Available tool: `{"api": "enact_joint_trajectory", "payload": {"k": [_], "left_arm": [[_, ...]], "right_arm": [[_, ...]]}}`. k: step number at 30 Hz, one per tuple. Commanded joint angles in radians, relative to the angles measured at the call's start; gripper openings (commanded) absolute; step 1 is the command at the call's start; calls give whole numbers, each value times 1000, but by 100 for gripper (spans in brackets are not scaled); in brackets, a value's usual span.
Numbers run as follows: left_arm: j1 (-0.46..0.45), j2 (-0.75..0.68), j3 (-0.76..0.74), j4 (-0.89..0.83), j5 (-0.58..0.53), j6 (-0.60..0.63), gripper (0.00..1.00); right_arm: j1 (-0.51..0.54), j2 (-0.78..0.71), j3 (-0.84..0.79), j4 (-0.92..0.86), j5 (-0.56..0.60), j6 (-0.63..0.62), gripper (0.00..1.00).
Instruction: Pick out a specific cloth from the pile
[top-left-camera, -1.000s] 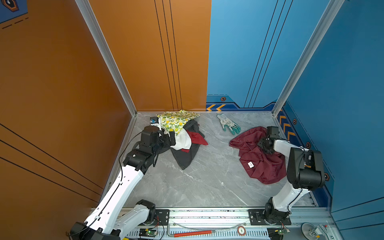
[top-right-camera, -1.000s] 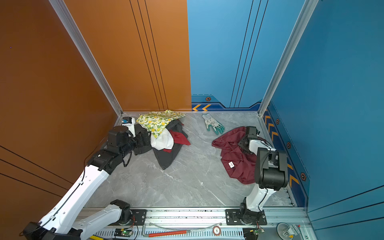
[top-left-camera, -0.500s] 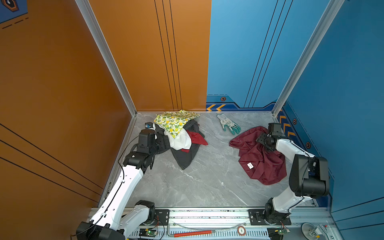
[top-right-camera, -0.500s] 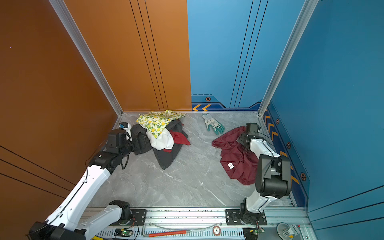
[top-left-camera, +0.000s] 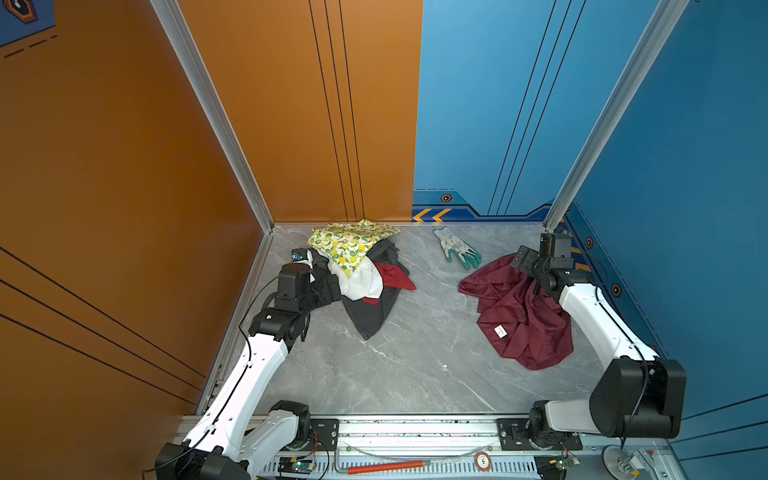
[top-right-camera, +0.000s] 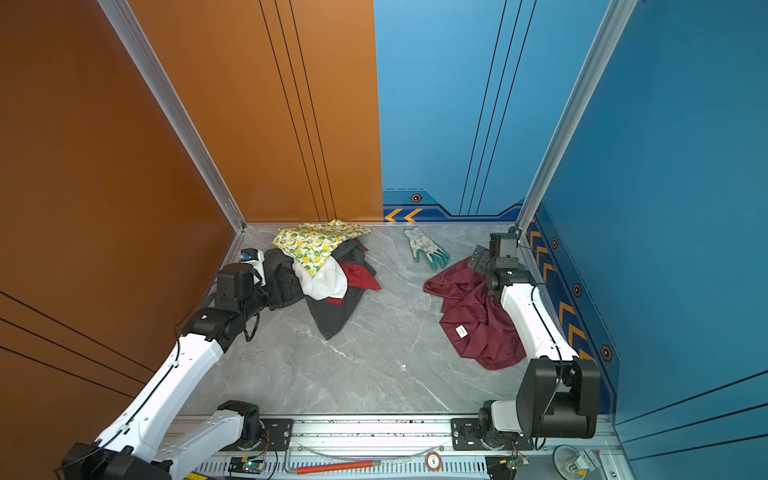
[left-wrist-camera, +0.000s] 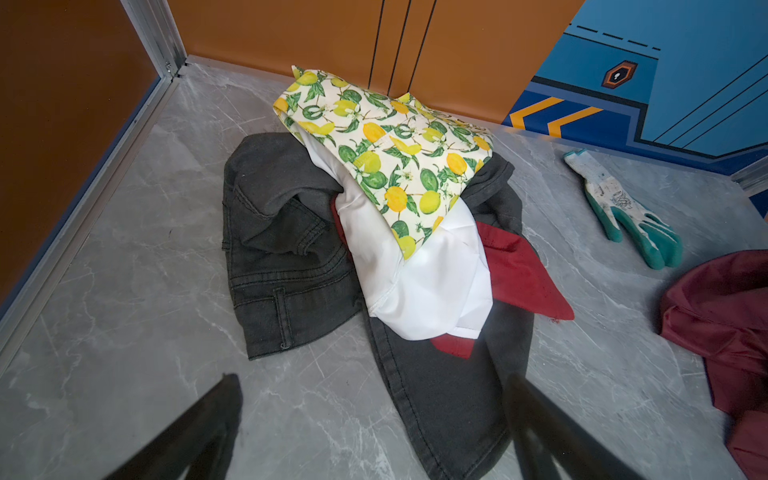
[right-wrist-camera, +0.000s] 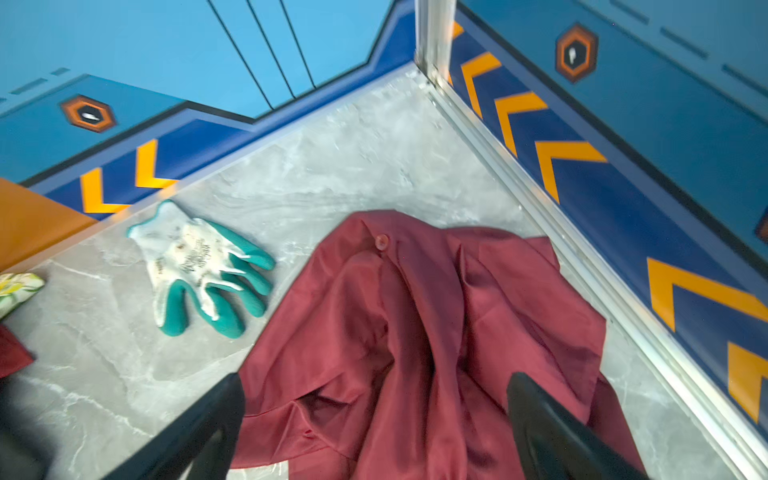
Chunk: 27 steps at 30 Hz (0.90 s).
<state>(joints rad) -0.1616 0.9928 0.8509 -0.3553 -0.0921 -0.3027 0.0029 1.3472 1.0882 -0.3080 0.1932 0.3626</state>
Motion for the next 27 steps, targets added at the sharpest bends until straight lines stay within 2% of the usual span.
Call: {"api": "enact_joint_trajectory", "payload": {"k": [1,5,9,20,27], "left_arm": [[14,-16,-18,24,25,14,98],[21,-11,-22,30,38,7,98],[23,-9,-27,33,41,5,98],[22,-16,-35,35,49,5,98],[23,-13,-33,36,55,3,98]], "right_arm": [[39,-49,-20,69,26,-92,100],[49,5,-3,71,-122,-84,98],[79,109,37,34,-207,-78,95],[105,403,160,-54,-212,-32,83],[98,470,136,-73,-223,23,77]]}}
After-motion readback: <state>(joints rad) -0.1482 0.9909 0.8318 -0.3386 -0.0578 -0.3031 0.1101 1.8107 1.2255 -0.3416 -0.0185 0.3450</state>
